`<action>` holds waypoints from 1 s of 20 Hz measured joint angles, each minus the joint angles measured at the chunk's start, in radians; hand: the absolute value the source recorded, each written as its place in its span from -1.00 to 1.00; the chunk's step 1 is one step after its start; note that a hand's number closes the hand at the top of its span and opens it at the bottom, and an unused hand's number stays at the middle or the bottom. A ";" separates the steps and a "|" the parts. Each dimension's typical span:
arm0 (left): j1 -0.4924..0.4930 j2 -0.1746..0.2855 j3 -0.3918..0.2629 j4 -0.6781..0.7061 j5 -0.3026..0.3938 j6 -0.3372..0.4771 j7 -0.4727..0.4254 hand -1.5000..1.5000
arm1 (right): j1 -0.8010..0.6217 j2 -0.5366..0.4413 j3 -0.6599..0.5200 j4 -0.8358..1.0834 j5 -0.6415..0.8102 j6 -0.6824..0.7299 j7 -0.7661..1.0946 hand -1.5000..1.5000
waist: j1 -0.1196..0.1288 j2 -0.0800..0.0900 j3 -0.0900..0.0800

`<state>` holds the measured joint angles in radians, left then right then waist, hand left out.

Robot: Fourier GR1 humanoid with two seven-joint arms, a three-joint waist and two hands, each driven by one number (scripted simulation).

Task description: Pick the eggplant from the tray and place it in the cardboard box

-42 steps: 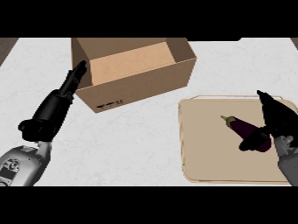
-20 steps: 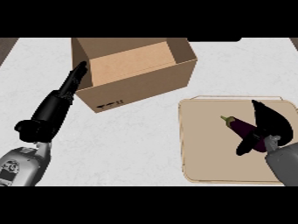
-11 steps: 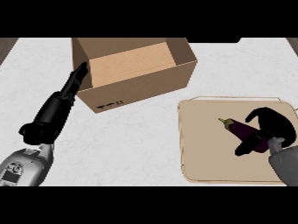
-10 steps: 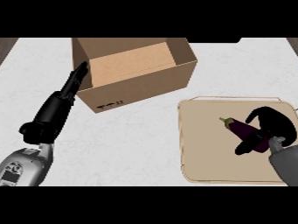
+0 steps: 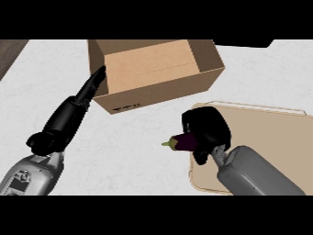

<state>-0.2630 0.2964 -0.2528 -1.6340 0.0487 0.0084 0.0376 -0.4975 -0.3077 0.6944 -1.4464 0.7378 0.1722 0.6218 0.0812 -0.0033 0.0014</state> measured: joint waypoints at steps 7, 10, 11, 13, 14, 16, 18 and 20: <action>0.004 0.003 0.030 0.012 -0.020 0.017 0.012 0.00 | -0.136 0.221 0.176 0.057 0.201 -0.120 -0.010 1.00 | -0.040 -0.005 0.005; 0.005 0.001 0.044 0.025 -0.032 0.022 0.004 0.00 | -0.169 0.266 0.204 0.054 0.255 -0.163 0.004 1.00 | -0.056 -0.008 0.006; 0.008 0.003 0.051 0.027 -0.029 0.019 0.002 0.00 | -0.173 0.275 0.214 0.030 0.265 -0.166 0.013 1.00 | -0.061 -0.009 0.007; 0.010 0.000 0.061 0.033 -0.036 0.025 -0.002 0.00 | -0.176 0.287 0.224 -0.023 0.276 -0.164 0.029 1.00 | -0.070 -0.011 0.007; 0.014 -0.002 0.063 0.033 -0.041 0.028 -0.008 0.00 | -0.189 0.292 0.217 -0.053 0.274 -0.147 0.037 1.00 | -0.072 -0.012 0.007; 0.018 0.001 0.069 0.027 -0.036 0.018 -0.002 0.00 | -0.206 0.298 0.220 -0.114 0.268 -0.122 0.059 1.00 | -0.076 -0.012 0.007; 0.020 0.000 0.076 0.028 -0.038 0.017 0.001 0.00 | -0.198 0.301 0.227 -0.197 0.263 -0.105 0.079 1.00 | -0.082 -0.013 0.007; 0.019 0.000 0.081 0.028 -0.035 0.010 0.007 0.00 | -0.216 0.304 0.215 -0.268 0.251 -0.097 0.106 1.00 | -0.083 -0.014 0.007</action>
<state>-0.2443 0.2960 -0.1717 -1.6063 0.0138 0.0184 0.0447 -0.7135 -0.0039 0.9093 -1.7146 0.9886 0.0754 0.7282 -0.0014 -0.0170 0.0089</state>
